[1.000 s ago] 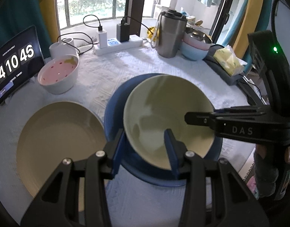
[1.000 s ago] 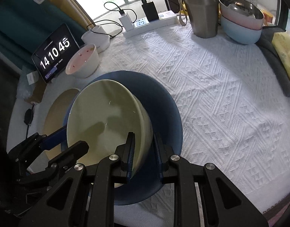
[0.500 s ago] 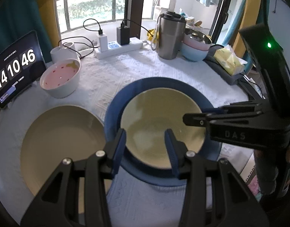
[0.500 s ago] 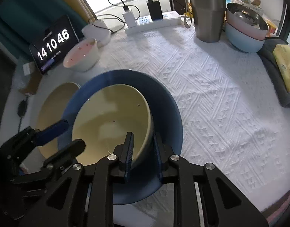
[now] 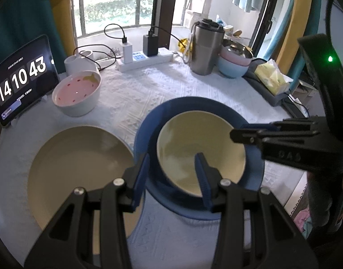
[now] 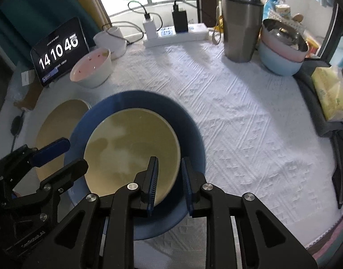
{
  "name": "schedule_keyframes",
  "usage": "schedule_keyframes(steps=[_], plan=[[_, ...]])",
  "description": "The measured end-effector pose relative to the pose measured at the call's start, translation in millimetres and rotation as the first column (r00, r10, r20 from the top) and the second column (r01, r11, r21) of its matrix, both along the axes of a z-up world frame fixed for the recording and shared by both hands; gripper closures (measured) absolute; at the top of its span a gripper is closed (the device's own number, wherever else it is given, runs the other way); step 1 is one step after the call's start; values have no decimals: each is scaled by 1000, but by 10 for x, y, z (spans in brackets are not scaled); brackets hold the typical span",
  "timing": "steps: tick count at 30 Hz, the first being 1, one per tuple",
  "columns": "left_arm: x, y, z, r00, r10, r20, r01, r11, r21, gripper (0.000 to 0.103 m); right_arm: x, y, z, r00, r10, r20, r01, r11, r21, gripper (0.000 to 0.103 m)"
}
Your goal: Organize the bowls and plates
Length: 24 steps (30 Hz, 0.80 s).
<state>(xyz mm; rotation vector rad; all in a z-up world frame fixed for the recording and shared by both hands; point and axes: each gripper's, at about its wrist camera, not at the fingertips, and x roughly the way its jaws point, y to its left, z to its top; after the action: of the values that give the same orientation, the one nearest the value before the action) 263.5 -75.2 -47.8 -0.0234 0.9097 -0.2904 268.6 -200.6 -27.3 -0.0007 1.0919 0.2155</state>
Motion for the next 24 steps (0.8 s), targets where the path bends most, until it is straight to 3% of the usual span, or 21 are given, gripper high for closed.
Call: schedule_keyframes(steps=[9,24], plan=[[-3,80,78,1000,10,19,-10,1000,-20,59,-11,-80,137,999,-24,31,23,999,25,80],[76,318,187,994,73,75,-72,997,-17,59,65,141,258,997,18,73,-22,999,49,80]])
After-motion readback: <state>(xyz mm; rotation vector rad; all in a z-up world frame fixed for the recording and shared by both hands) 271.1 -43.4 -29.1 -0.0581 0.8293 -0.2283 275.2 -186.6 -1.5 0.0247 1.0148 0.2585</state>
